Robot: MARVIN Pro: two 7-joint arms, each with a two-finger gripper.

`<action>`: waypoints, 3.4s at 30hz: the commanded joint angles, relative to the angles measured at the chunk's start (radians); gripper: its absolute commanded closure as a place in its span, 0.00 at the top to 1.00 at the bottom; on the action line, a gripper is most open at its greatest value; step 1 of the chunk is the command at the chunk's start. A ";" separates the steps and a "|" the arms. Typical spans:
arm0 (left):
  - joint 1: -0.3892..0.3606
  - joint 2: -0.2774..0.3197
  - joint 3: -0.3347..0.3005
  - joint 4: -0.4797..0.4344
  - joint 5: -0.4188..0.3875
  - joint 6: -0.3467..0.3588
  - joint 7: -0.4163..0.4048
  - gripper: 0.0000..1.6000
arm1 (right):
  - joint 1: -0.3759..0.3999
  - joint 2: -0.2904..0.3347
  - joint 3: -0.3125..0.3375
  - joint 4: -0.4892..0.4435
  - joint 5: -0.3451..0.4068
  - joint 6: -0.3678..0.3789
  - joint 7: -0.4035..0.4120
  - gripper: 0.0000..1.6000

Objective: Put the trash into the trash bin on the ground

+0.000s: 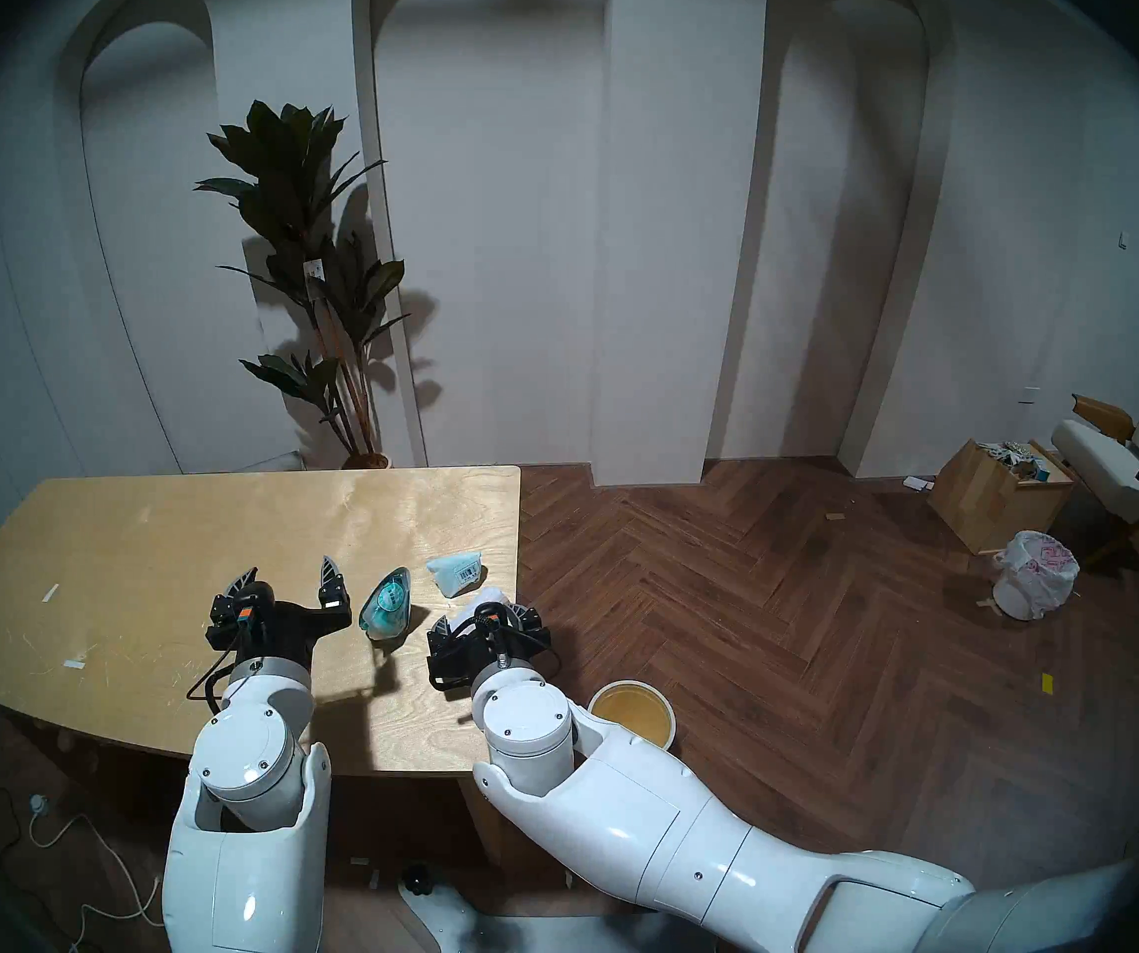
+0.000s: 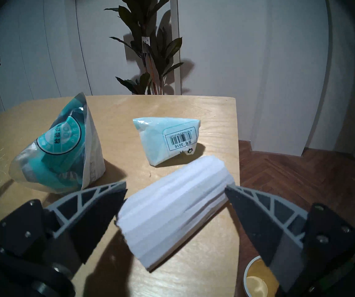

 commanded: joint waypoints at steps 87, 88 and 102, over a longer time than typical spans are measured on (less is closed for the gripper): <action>-0.008 0.011 0.004 -0.016 -0.005 -0.010 0.006 1.00 | 0.192 0.165 0.211 0.338 0.054 -0.309 0.125 0.00; -0.008 0.012 0.004 -0.016 -0.005 -0.010 0.006 1.00 | 0.206 0.152 0.210 0.373 0.055 -0.315 0.132 0.00; -0.008 0.013 0.005 -0.016 -0.006 -0.011 0.007 1.00 | 0.302 0.053 0.211 0.669 0.054 -0.434 0.195 0.00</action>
